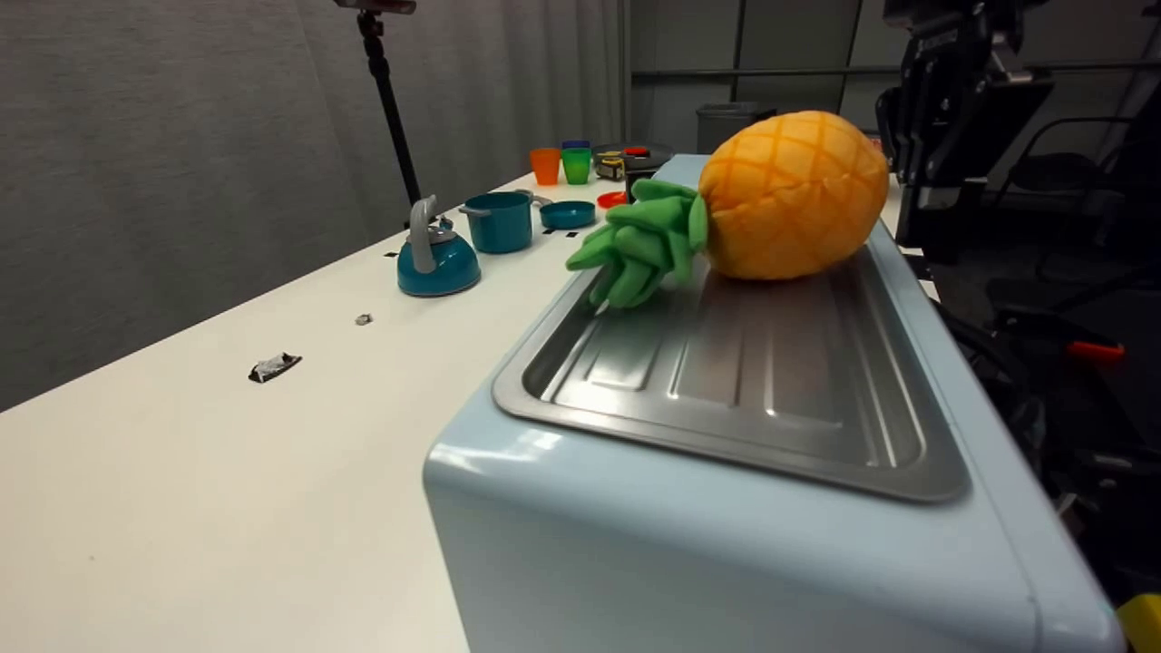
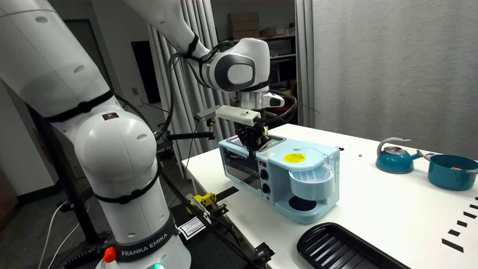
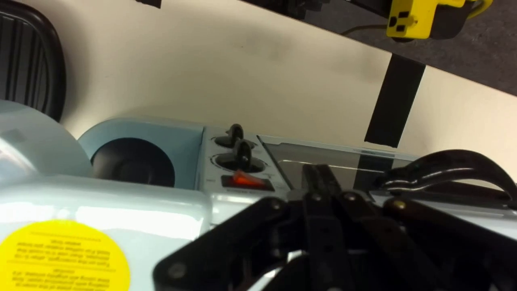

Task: Press the on/off button.

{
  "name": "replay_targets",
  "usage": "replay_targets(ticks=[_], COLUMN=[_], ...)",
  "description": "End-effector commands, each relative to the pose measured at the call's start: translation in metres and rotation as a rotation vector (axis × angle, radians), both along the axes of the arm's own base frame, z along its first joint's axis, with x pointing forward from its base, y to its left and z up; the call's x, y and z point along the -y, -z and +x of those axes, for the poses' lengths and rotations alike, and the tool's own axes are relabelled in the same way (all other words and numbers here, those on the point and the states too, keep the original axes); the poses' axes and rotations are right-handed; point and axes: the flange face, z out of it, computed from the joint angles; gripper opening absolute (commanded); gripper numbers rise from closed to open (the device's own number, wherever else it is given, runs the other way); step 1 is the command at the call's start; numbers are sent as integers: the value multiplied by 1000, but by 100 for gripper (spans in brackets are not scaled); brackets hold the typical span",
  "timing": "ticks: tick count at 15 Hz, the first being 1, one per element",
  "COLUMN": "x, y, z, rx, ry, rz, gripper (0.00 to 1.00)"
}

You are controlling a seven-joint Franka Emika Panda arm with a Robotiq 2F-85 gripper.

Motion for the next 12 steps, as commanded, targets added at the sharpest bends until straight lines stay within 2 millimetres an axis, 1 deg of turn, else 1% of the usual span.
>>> replay_targets(ticks=[1, 8, 12], x=[12, 42, 48], y=[8, 8, 12], z=[5, 5, 4], rx=[0, -28, -48], ry=[14, 46, 40], rz=[-1, -37, -61], gripper=[0, 0, 0])
